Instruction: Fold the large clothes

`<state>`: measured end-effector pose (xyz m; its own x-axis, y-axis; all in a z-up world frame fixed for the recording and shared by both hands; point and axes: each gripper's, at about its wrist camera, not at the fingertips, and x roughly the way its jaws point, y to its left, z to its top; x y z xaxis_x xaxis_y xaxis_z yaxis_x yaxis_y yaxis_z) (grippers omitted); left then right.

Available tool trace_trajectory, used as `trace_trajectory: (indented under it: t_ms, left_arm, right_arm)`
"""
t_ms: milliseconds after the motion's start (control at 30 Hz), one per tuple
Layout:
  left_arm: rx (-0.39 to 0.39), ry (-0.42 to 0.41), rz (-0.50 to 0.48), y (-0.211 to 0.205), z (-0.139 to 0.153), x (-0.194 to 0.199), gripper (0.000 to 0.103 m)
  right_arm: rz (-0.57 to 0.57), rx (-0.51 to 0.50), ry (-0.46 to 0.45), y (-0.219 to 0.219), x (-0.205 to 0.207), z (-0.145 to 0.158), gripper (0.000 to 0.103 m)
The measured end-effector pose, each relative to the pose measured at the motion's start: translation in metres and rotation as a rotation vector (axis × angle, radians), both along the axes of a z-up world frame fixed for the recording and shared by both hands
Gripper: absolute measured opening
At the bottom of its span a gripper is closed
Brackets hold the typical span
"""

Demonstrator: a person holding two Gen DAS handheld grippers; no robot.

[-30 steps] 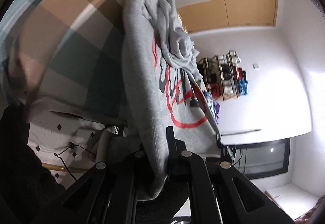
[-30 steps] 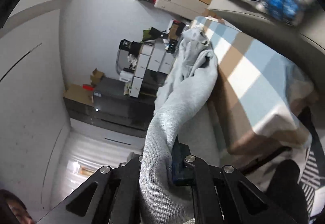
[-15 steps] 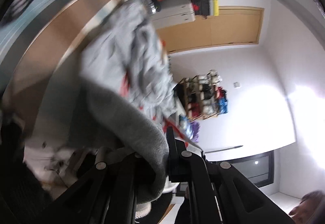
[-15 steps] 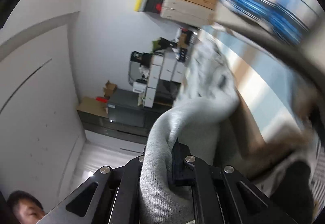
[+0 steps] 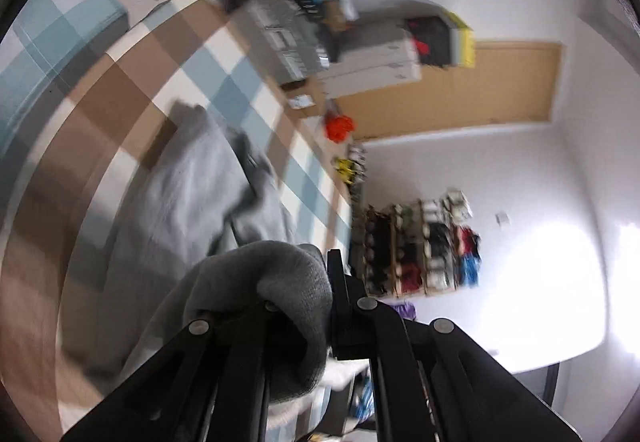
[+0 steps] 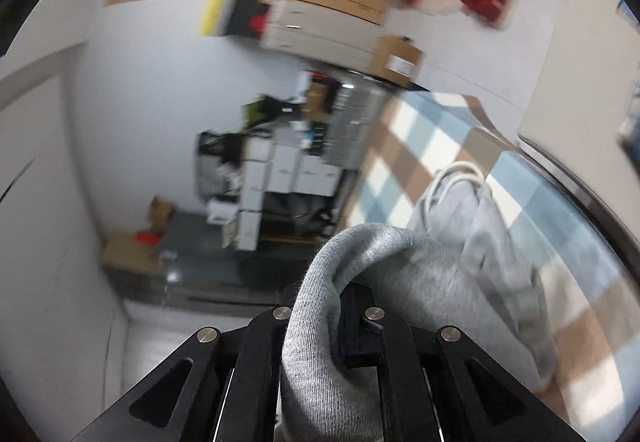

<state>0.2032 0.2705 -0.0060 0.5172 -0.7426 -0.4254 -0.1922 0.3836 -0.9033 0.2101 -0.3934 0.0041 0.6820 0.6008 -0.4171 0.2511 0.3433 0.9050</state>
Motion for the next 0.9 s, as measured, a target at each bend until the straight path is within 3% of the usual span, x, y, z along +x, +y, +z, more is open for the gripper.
trace_trajectory:
  t_ms: [167, 300, 400, 500, 567, 633, 700, 767, 900]
  left_arm:
    - [-0.001, 0.077, 0.022, -0.003, -0.034, 0.045, 0.001]
    - [-0.083, 0.218, 0.091, 0.010, -0.069, 0.061, 0.001]
    - [-0.124, 0.286, 0.059, 0.018, -0.080, 0.057, 0.001]
    - [-0.101, 0.219, 0.023, 0.022, -0.057, 0.050, 0.002]
    - [-0.085, 0.173, 0.007, 0.022, -0.037, 0.047, 0.013]
    - [-0.058, 0.118, -0.002, 0.023, -0.010, 0.040, 0.040]
    - [-0.023, 0.083, -0.010, 0.025, 0.011, 0.036, 0.051]
    - [0.014, 0.064, -0.010, 0.023, 0.028, 0.033, 0.057]
    - [0.098, 0.065, 0.011, 0.025, 0.044, 0.031, 0.058]
  right_arm:
    - [-0.003, 0.001, 0.155, 0.001, 0.066, -0.053, 0.007]
    - [-0.022, 0.026, 0.262, -0.008, 0.091, -0.091, 0.008]
    - [0.026, 0.023, 0.329, -0.008, 0.100, -0.109, 0.008]
    - [0.061, -0.002, 0.273, -0.010, 0.099, -0.093, 0.008]
    - [0.099, -0.073, 0.239, -0.009, 0.098, -0.073, 0.009]
    - [0.169, -0.179, 0.194, -0.004, 0.096, -0.044, 0.009]
    - [0.195, -0.212, 0.161, -0.002, 0.088, -0.022, 0.009]
    - [0.179, -0.237, 0.151, -0.003, 0.083, -0.008, 0.009]
    - [0.163, -0.276, 0.163, -0.004, 0.078, 0.000, 0.009]
